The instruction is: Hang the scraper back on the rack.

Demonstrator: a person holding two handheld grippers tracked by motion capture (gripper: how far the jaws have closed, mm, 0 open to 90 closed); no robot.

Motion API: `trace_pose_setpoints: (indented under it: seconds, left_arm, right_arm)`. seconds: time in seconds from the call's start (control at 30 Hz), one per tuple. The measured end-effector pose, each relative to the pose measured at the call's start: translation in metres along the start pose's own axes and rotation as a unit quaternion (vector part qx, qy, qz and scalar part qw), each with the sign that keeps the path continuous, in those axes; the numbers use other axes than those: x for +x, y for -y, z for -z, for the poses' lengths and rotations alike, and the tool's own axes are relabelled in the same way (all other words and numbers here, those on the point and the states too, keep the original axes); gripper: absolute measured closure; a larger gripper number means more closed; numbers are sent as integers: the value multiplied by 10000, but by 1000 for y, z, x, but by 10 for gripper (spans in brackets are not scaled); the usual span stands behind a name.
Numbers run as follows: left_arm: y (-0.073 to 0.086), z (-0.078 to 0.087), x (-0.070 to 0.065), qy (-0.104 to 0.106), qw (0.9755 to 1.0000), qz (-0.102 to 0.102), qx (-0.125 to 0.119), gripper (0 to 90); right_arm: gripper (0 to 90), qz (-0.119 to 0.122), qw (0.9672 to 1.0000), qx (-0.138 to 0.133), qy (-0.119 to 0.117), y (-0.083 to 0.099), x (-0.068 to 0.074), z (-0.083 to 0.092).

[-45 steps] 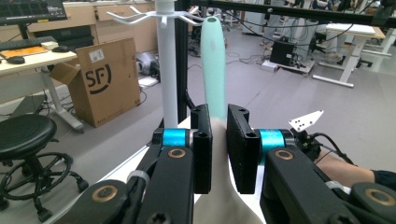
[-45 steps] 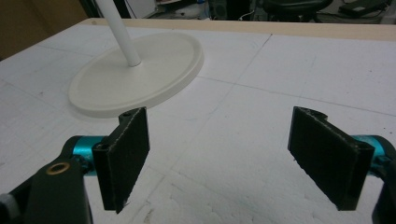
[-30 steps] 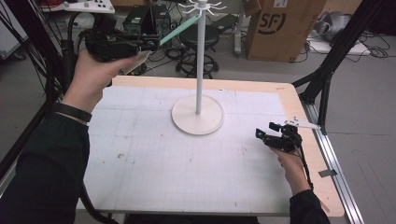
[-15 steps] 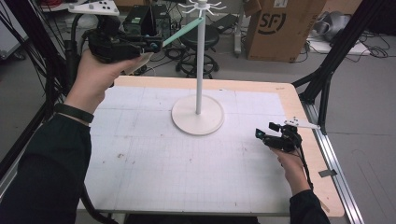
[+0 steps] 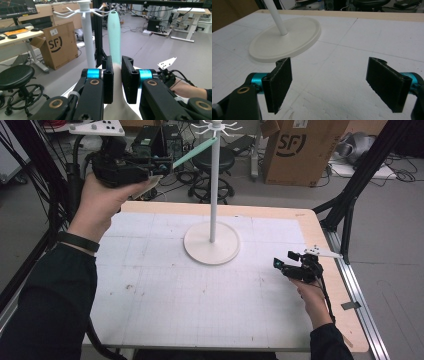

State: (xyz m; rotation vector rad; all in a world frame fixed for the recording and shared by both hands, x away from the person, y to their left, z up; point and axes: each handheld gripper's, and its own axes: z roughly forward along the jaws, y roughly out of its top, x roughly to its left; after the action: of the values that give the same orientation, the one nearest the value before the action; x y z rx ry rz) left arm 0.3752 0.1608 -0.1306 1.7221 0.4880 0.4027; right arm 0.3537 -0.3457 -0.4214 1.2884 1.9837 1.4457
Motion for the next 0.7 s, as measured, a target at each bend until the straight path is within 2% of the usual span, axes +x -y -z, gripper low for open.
trace_pose_setpoints:
  seconds: [0.3, 0.7]
  left_arm:
    - [1, -7, 0, -12, 10000, -40, 44, 807]
    - [2, -10, 2, -202, 9997, -75, 139, 806]
  right_arm:
    - [203, 9, 10000, 23, -5, 0, 1, -1]
    - [203, -2, 10000, 28, -7, 0, 0, -1]
